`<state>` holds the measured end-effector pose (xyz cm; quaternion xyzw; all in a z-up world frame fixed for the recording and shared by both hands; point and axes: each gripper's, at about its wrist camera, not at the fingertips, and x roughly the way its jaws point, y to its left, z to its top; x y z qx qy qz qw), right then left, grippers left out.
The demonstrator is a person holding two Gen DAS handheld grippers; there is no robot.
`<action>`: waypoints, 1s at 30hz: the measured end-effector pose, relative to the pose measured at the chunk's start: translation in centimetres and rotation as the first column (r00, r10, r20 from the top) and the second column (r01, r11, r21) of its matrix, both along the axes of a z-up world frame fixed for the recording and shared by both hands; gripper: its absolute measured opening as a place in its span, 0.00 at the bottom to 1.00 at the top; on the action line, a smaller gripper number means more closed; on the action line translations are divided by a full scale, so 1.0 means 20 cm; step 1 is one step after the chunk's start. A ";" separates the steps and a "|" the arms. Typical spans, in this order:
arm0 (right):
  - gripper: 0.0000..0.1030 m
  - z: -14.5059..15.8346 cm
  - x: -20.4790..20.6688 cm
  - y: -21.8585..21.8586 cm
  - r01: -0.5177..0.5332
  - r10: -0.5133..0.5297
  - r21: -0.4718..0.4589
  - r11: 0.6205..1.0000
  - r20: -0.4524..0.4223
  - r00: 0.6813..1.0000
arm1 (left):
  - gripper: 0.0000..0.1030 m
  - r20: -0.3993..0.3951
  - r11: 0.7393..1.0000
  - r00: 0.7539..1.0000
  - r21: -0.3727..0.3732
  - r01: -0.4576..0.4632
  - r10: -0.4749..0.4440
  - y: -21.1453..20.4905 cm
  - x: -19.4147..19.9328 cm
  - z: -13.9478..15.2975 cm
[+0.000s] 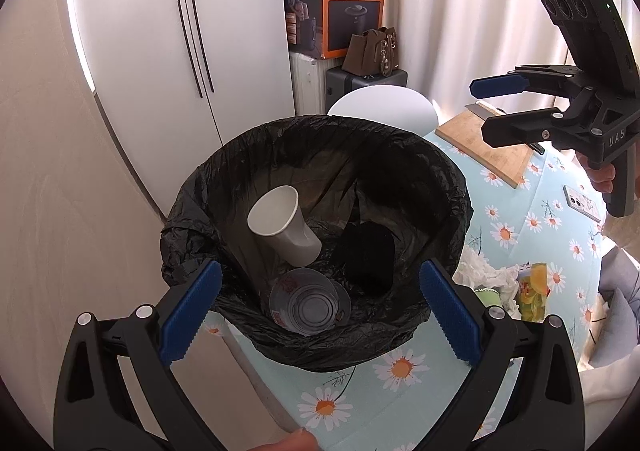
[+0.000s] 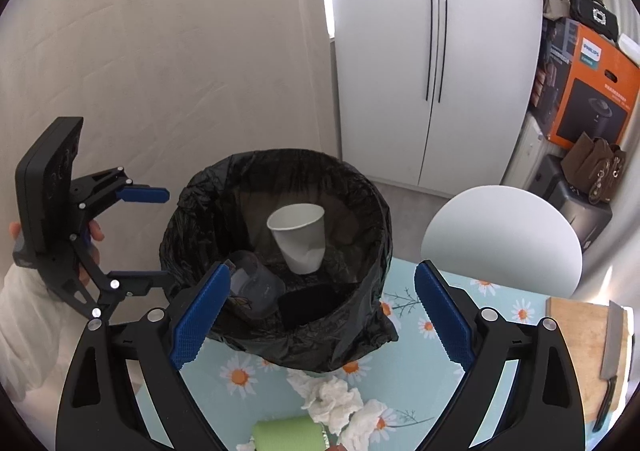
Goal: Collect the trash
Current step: 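Open both grippers to drop the cloth and clear cup into the bin, then move both tools back down toward the green cup and snack wrapper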
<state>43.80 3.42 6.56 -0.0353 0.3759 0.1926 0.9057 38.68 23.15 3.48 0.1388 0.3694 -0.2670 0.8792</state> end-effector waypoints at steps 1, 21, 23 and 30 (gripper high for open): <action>0.86 -0.01 -0.02 -0.01 0.003 -0.003 -0.001 1.000 -0.007 1.000 | 0.94 -0.002 1.000 1.000 -0.003 0.003 -0.003 0.00 -0.01 0.00; 0.86 -0.28 -0.36 -0.23 0.137 -0.146 -0.079 0.987 -0.118 0.982 | 0.94 -0.006 1.000 1.000 0.013 0.019 -0.019 -0.14 -0.22 -0.08; 0.86 -0.30 -0.39 -0.25 0.137 -0.148 -0.090 0.986 -0.129 0.981 | 0.94 -0.002 1.000 1.000 0.019 0.009 -0.009 -0.16 -0.26 -0.07; 0.86 -0.38 -0.53 -0.35 0.166 -0.182 -0.100 0.981 -0.183 0.966 | 0.94 -0.023 0.999 1.000 0.050 0.007 -0.006 -0.20 -0.42 -0.07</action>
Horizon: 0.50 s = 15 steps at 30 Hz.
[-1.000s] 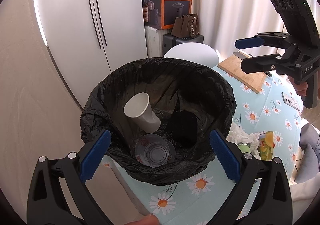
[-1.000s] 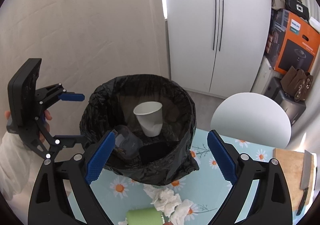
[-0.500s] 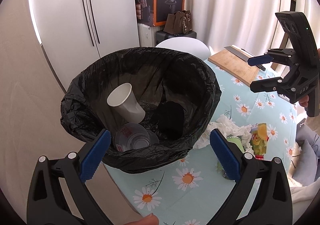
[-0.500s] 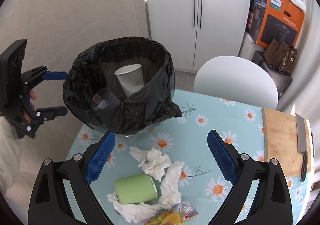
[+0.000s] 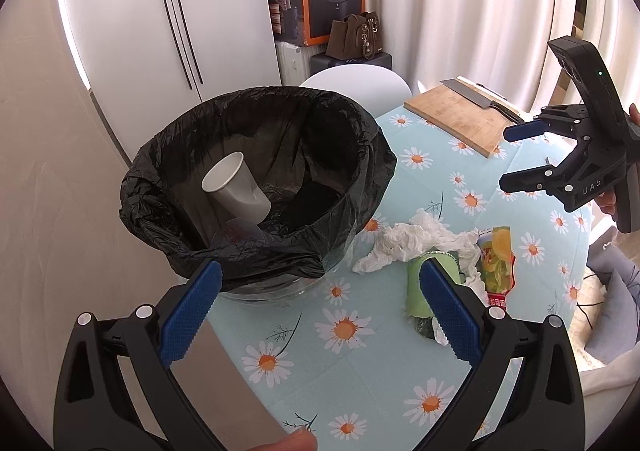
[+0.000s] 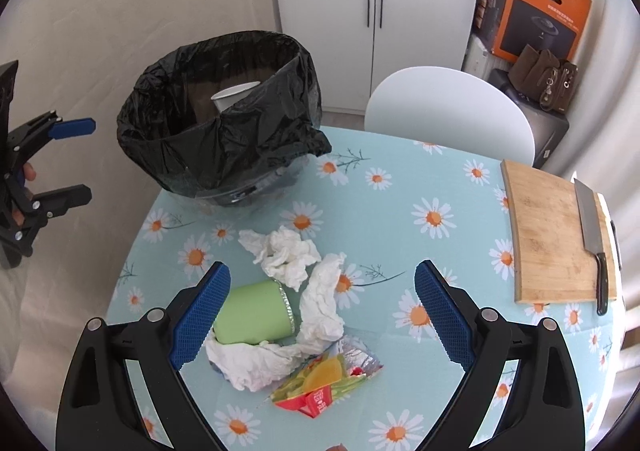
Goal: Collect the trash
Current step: 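Move both tools back down toward the green cup and snack wrapper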
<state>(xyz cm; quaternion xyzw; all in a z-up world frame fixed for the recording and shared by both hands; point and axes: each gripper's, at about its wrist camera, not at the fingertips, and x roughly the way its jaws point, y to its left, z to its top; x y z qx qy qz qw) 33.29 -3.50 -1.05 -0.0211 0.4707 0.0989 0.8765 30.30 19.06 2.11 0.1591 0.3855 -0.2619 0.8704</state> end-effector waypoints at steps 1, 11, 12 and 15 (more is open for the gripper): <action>0.86 -0.01 -0.02 -0.02 0.003 -0.003 0.005 1.000 -0.010 1.000 | 0.94 -0.004 1.000 1.000 0.002 -0.004 0.004 -0.01 -0.02 -0.01; 0.86 -0.18 -0.21 -0.07 0.005 -0.004 0.005 1.000 -0.084 0.996 | 0.94 -0.066 0.998 0.996 0.007 -0.062 0.062 -0.04 -0.22 -0.14; 0.86 -0.19 -0.22 -0.07 0.004 -0.003 0.005 1.000 -0.089 0.996 | 0.94 -0.075 0.998 0.995 0.006 -0.068 0.068 -0.04 -0.23 -0.15; 0.86 -0.23 -0.26 -0.07 -0.001 0.001 0.004 1.000 -0.103 0.995 | 0.94 -0.089 0.996 0.992 0.007 -0.085 0.085 -0.05 -0.27 -0.19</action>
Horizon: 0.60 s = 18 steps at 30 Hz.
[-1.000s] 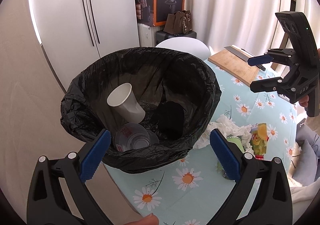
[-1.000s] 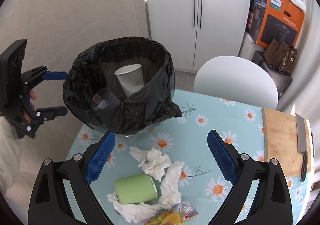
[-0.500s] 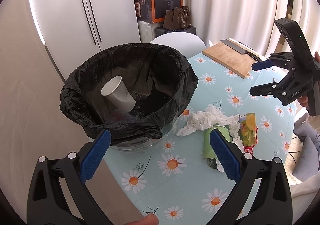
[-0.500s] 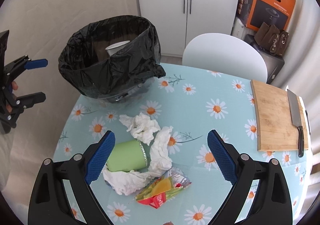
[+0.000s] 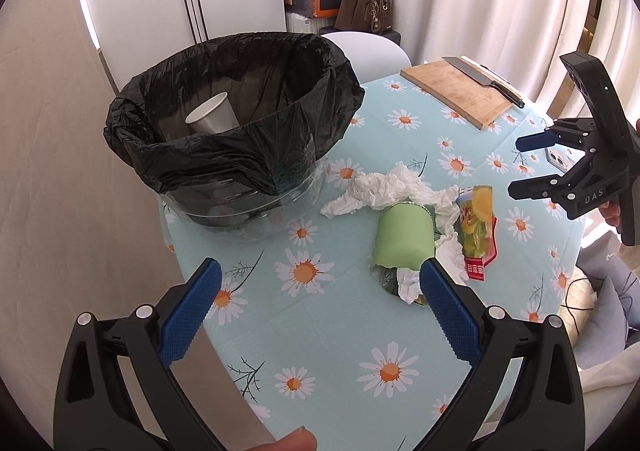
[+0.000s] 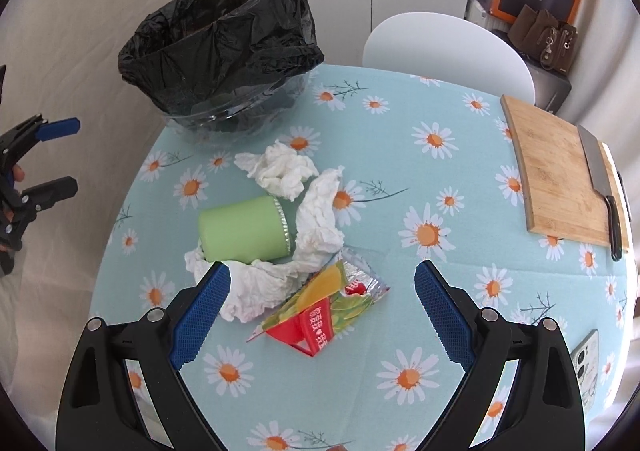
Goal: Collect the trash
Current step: 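Move both tools back down toward the green cup and snack wrapper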
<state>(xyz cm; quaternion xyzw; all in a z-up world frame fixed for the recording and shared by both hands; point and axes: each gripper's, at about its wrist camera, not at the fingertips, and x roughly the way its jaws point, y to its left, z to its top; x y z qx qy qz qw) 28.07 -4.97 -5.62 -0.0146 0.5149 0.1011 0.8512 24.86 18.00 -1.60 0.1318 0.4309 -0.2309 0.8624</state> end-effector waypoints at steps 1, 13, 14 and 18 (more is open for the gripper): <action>0.86 -0.01 -0.01 0.00 -0.005 0.005 0.002 1.000 -0.003 1.000 | 0.94 -0.004 1.000 1.000 -0.002 -0.004 0.004 -0.01 -0.02 -0.01; 0.86 -0.14 -0.17 -0.02 0.042 -0.040 0.047 0.998 -0.041 0.998 | 0.94 -0.040 1.000 0.999 0.014 0.006 -0.005 -0.17 -0.17 -0.12; 0.86 -0.15 -0.17 -0.03 0.045 -0.042 0.066 0.997 -0.048 0.998 | 0.94 -0.045 1.000 0.999 0.010 0.013 -0.012 -0.19 -0.18 -0.13; 0.86 -0.19 -0.20 -0.04 0.071 -0.066 0.085 0.994 -0.055 0.996 | 0.94 -0.069 0.999 0.997 0.022 0.033 -0.031 -0.24 -0.19 -0.21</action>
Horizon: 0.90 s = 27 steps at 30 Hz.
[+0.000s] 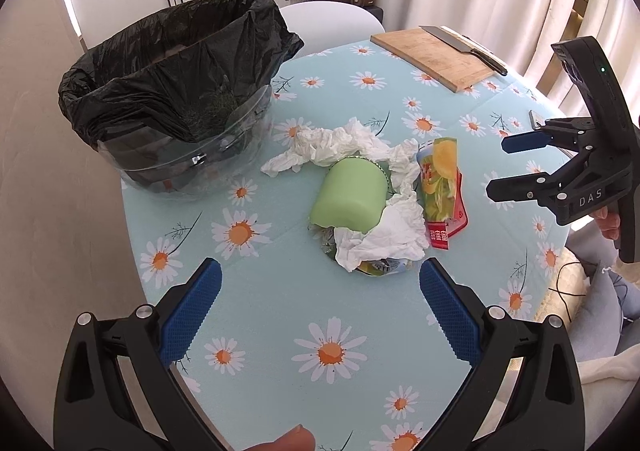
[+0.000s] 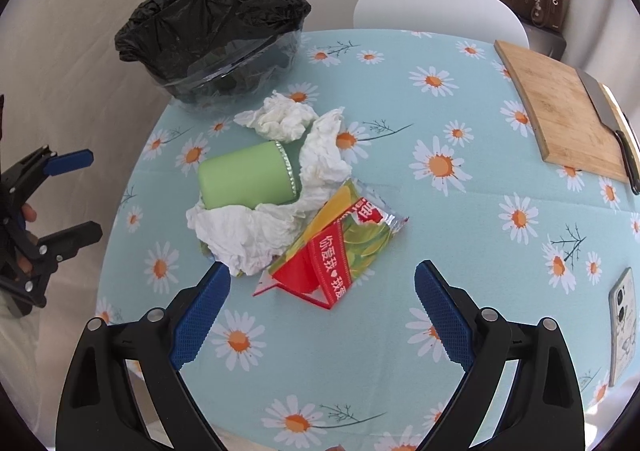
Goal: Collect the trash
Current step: 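Move both tools back down toward the green cup and snack wrapper, then close the right gripper on the red snack wrapper while the left grips the green paper piece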
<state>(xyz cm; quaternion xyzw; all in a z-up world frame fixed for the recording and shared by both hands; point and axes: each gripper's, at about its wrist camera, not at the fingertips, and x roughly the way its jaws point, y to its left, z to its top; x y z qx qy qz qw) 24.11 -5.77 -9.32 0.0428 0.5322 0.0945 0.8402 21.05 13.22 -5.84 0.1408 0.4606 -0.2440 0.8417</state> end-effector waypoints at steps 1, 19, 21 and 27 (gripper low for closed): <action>0.86 -0.01 0.00 0.00 0.005 -0.005 0.002 1.000 -0.002 1.000 | 0.94 -0.005 1.000 1.000 -0.001 0.006 -0.006 -0.01 0.00 -0.02; 0.71 -0.21 0.11 0.01 0.119 -0.121 -0.026 0.993 -0.052 0.991 | 0.94 -0.065 0.994 0.992 0.030 0.109 -0.106 -0.23 0.26 -0.21; 0.71 -0.25 0.14 -0.01 0.130 -0.130 0.000 0.991 -0.073 0.989 | 0.94 -0.081 0.992 0.990 0.037 0.119 -0.116 -0.26 0.30 -0.24; 0.49 -0.29 0.22 -0.04 0.101 -0.098 0.017 0.995 -0.113 0.989 | 0.94 -0.142 0.987 0.978 0.029 0.161 -0.155 -0.34 0.42 -0.29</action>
